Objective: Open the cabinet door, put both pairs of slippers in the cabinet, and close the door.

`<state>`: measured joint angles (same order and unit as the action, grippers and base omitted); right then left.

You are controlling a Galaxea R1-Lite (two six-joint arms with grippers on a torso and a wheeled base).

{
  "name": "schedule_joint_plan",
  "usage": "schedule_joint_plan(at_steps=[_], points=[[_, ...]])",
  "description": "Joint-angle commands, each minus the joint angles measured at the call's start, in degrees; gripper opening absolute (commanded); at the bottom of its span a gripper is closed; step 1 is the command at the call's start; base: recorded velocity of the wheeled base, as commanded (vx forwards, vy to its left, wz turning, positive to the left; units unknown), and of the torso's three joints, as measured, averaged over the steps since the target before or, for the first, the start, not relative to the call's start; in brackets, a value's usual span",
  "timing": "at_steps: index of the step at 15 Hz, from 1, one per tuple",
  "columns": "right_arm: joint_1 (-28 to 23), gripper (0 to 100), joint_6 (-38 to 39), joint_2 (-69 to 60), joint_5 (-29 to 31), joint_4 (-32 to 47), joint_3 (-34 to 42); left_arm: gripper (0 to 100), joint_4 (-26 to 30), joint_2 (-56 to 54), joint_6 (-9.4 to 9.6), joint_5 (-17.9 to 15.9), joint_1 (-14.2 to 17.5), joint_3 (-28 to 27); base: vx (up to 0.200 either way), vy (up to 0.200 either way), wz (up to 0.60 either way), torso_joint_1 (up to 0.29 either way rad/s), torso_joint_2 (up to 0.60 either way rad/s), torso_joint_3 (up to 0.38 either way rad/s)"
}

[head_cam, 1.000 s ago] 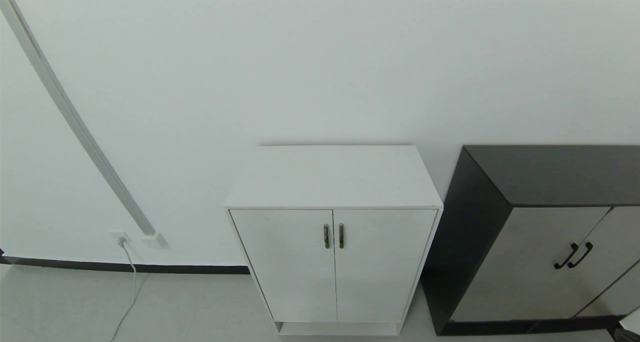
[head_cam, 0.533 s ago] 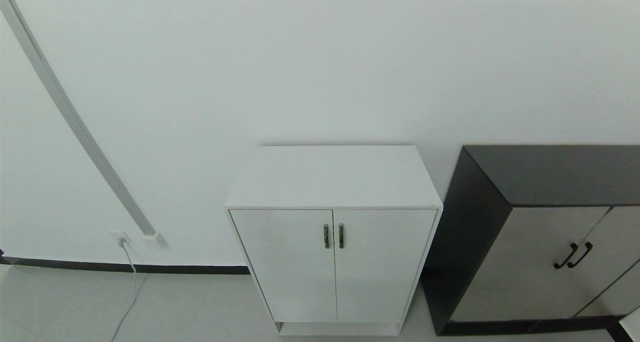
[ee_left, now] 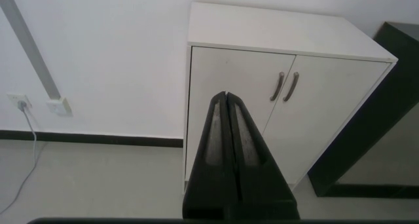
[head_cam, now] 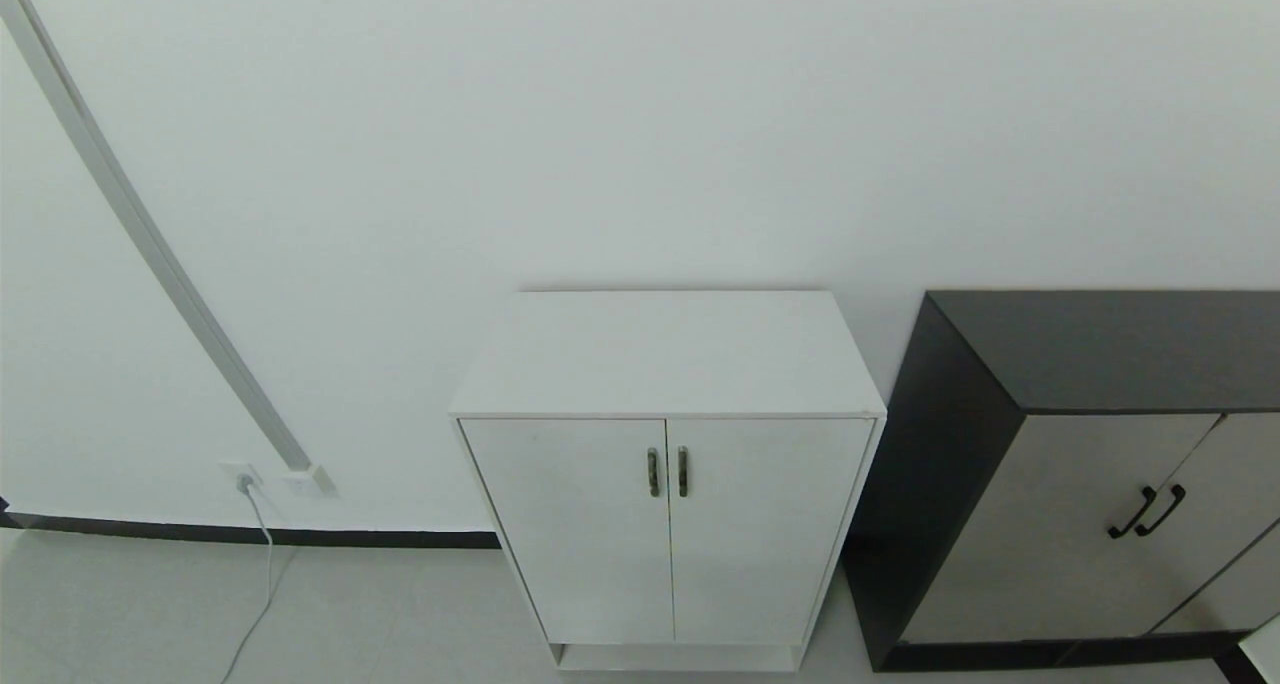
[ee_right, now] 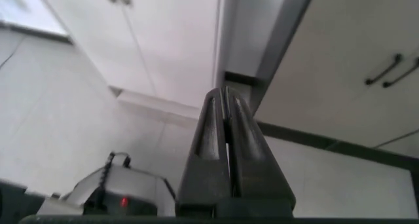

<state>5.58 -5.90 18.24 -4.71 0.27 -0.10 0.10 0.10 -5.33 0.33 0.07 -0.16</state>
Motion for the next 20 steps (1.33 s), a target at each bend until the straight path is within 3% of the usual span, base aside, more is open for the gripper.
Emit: schedule_joint_plan(at_steps=[1, 8, 16, 20], points=[[-4.2, 0, 0.0, -4.3, 0.0, 0.0, 0.0, 0, 0.0, 0.1, -0.03, 0.0, 0.0, 0.0, 0.000, 0.000, 0.00, 0.000, 0.00, 0.000], [-7.9, 0, 0.6, -14.0, 0.0, 0.0, 0.1, 0, 0.0, 0.1, -0.03, 0.1, 0.0, 0.0, 0.000, 0.000, 0.00, 0.000, 0.00, 0.000], [-5.5, 0, 7.0, -18.2, 0.2, -0.3, 0.1, 0, 0.0, 0.1, -0.12, 0.1, 0.0, 0.0, 0.000, 0.000, 0.00, 0.000, 0.00, 0.000], [-5.5, 0, 8.6, -18.2, 5.4, -0.7, 0.1, 0, 0.0, 0.1, 0.05, 0.1, 0.0, 0.0, 0.000, 0.000, 0.00, 0.000, 0.00, 0.000]])
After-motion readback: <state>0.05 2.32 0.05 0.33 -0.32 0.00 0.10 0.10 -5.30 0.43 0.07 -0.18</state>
